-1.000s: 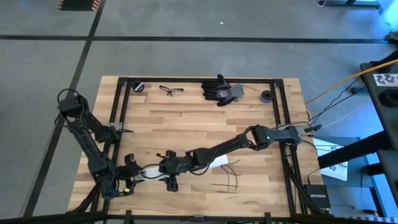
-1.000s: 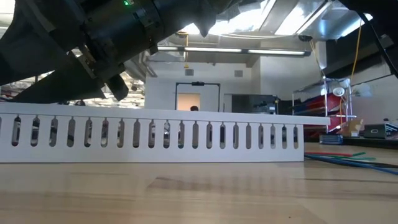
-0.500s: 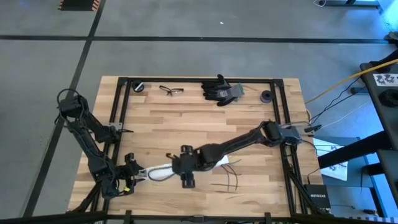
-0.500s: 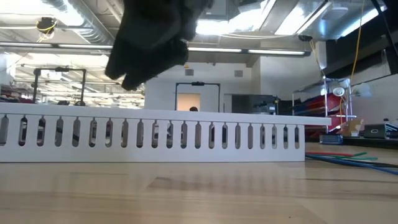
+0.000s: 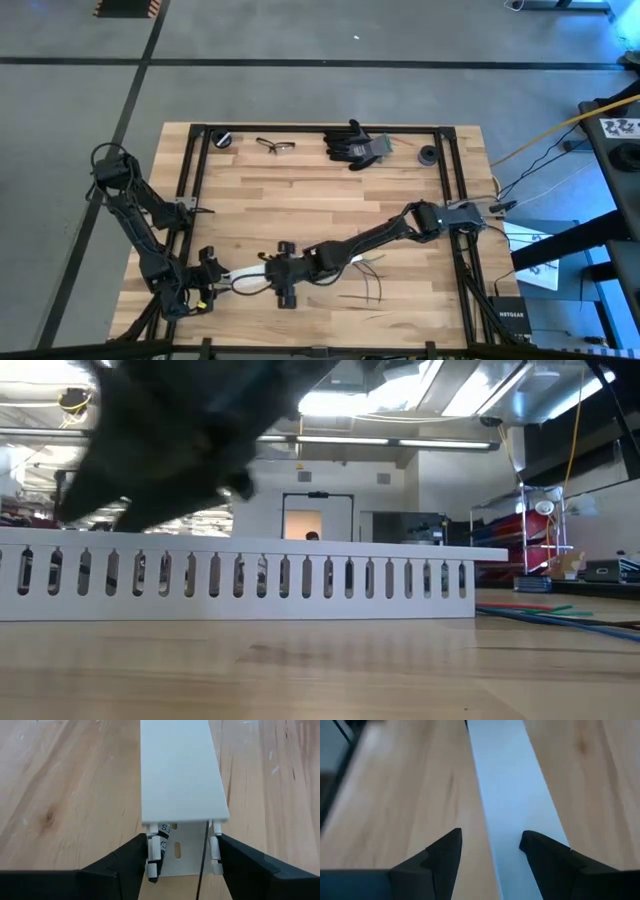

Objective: Ziptie cables
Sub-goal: Close the cable duct

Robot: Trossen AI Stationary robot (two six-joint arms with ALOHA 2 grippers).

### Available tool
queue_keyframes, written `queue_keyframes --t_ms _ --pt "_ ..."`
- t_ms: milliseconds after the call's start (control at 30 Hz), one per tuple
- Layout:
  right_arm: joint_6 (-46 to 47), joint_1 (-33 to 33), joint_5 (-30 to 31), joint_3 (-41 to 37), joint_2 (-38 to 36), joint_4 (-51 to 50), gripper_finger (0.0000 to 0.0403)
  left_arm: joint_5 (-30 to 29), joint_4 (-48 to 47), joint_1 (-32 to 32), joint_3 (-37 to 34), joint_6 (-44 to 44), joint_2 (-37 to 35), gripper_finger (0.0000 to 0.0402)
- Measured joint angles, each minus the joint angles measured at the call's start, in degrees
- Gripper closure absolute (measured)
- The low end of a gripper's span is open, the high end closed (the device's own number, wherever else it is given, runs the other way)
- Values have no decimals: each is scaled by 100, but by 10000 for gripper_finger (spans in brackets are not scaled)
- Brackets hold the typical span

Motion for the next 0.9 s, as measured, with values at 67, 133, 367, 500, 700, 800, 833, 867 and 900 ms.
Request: queue_keyframes --t_ms 67,133,367,500,700,800,833,867,900 --pt "0 -16 -165 -4 152 713 201 -12 7 4 2 -10 22 192" --pt "76 -50 -427 12 358 1407 201 -33 34 4 2 -10 64 192" --pt "140 -81 -460 86 584 2148 201 -48 85 17 7 -12 81 192" --pt "-4 -81 -459 86 573 2134 201 -59 168 27 0 30 80 192" --pt "-9 -72 -499 86 549 1987 201 101 216 275 3 107 74 174" --pt "-23 -72 -489 88 546 1958 201 518 219 463 7 372 27 150" --pt "-26 -73 -486 88 546 1952 201 724 173 523 7 473 -32 142" --pt "-28 -74 -487 89 546 1944 201 907 101 570 15 485 -89 135" --pt "-30 -74 -482 91 546 1921 201 1015 20 590 44 446 -152 130"
